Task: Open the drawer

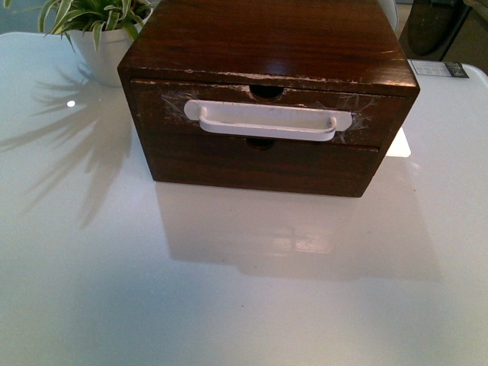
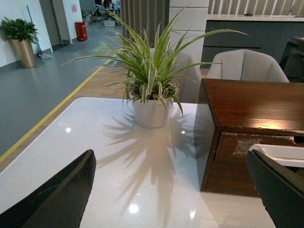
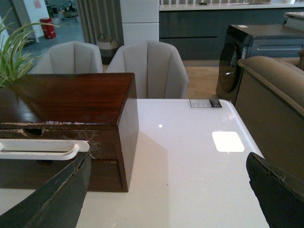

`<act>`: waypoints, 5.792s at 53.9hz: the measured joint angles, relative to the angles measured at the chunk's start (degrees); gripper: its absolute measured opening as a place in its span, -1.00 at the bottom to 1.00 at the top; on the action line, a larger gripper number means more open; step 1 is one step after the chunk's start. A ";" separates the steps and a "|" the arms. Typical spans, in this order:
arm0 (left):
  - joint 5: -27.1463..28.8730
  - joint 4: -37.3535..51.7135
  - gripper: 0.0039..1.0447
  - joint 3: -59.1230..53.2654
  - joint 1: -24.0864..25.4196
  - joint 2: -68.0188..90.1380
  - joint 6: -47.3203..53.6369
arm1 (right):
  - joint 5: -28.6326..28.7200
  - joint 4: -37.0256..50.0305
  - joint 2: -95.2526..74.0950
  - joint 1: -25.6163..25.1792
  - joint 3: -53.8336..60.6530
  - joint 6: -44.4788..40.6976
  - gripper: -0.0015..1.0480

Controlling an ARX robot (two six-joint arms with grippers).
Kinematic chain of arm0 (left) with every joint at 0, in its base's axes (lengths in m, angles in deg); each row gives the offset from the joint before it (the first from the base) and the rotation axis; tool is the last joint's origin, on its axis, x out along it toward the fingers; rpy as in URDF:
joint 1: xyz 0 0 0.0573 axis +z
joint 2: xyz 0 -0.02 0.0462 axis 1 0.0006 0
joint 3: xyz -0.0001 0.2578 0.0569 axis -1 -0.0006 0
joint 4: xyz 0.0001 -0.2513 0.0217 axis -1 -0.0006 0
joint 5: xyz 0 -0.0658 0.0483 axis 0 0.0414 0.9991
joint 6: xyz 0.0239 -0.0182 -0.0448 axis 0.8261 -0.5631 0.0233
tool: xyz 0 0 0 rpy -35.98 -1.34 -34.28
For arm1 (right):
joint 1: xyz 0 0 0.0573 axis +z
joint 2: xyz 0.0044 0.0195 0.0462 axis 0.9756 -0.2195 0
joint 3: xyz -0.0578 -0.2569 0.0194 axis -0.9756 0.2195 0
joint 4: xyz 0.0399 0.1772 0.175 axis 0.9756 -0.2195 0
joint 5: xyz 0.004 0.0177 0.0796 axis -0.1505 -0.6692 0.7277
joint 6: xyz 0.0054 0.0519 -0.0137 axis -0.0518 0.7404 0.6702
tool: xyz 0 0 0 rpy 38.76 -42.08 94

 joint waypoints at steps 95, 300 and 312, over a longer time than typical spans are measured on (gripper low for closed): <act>-22.01 32.28 0.84 29.62 -22.36 90.05 30.29 | 13.46 16.81 -52.06 -8.22 -12.44 -48.54 0.83; -24.04 17.42 0.84 61.55 -20.98 123.25 50.66 | 16.79 23.30 -108.45 17.18 -43.10 -67.38 0.83; -24.04 17.20 0.84 61.55 -20.96 123.25 51.21 | 16.50 22.75 -110.60 18.25 -45.03 -67.84 0.83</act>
